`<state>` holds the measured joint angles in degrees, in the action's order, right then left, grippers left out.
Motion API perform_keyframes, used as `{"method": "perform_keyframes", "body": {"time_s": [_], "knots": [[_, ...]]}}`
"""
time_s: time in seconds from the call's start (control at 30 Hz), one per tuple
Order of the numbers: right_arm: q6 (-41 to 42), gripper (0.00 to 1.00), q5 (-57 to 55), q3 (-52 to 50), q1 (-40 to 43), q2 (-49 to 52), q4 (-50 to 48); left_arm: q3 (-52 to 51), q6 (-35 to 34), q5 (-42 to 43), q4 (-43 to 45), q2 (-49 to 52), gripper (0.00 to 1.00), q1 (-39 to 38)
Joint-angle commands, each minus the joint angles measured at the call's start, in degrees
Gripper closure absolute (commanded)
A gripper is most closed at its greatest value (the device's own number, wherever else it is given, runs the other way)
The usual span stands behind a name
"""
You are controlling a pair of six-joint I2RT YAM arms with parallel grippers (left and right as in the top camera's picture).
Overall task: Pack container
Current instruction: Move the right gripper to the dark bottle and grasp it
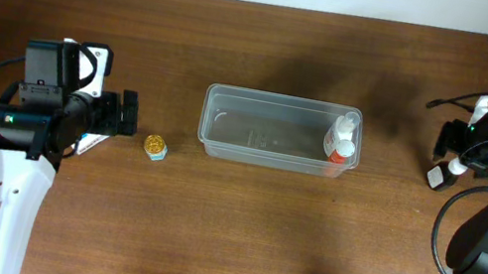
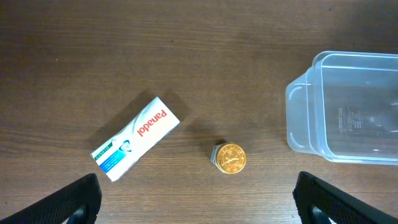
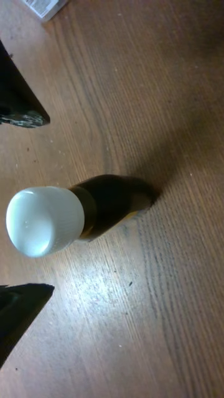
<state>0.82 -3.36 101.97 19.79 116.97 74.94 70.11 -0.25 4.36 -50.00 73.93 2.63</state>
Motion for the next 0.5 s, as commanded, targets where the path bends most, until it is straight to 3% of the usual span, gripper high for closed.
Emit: {"method": "perform_keyframes", "body": {"time_s": [0.0, 0.23, 0.47], "knots": [[-0.42, 0.30, 0.37, -0.20, 0.22, 0.98, -0.37, 1.07, -0.37, 0.81, 0.04, 0.22, 0.01, -0.24], [-0.42, 0.33, 0.37, -0.20, 0.22, 2.69, -0.63, 1.07, -0.37, 0.81, 0.04, 0.22, 0.01, -0.24], [-0.42, 0.46, 0.35, -0.20, 0.22, 2.69, -1.22, 1.07, -0.37, 0.81, 0.04, 0.22, 0.01, -0.24]]}}
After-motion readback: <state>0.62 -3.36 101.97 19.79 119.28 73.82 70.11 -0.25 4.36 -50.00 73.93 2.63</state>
